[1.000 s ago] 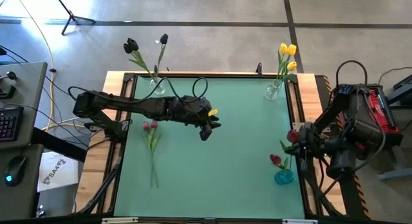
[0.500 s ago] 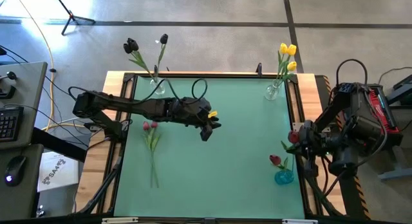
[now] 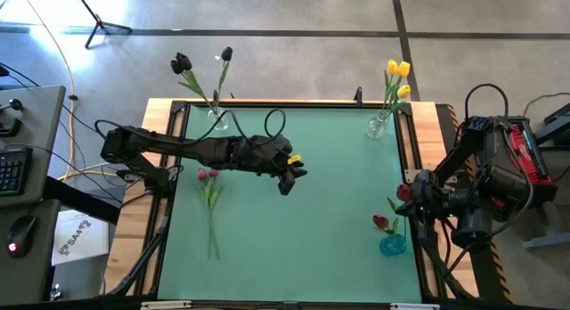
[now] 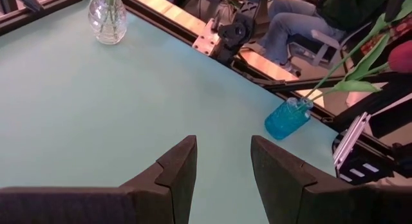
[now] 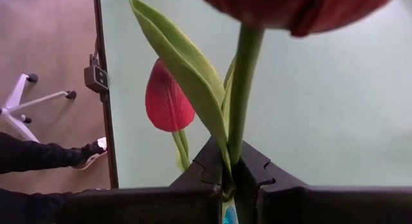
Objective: Sort flowers into vase by color
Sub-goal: Put the red flower into the blue vase
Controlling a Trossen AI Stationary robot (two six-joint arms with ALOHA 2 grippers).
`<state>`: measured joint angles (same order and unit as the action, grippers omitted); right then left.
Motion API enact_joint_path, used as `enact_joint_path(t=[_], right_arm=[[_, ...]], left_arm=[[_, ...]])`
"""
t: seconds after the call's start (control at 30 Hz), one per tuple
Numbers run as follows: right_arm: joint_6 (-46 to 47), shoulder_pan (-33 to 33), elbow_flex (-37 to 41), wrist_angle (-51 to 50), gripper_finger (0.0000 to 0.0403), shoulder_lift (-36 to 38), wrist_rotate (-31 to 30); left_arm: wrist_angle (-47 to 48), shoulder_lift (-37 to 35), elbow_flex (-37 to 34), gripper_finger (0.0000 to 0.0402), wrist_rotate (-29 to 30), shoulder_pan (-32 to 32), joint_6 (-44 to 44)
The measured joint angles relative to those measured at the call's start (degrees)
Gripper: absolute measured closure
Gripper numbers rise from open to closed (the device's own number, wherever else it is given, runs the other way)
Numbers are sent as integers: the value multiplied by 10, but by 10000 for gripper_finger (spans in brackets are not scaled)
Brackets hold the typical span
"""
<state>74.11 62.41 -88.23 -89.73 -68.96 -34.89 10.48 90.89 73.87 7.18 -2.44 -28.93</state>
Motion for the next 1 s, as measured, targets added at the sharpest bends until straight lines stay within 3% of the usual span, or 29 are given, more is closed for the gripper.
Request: enact_joint_path(t=[0.37, 0.73, 1.0], right_arm=[[-9, 0, -32, -2, 403, 3, -17], [50, 0, 59, 32, 402, 3, -5], [126, 0, 92, 49, 346, 3, 60]], left_arm=[[1, 0, 0, 266, -1, 0, 0], [63, 0, 0, 266, 15, -3, 7], [155, 0, 1, 266, 28, 2, 1]])
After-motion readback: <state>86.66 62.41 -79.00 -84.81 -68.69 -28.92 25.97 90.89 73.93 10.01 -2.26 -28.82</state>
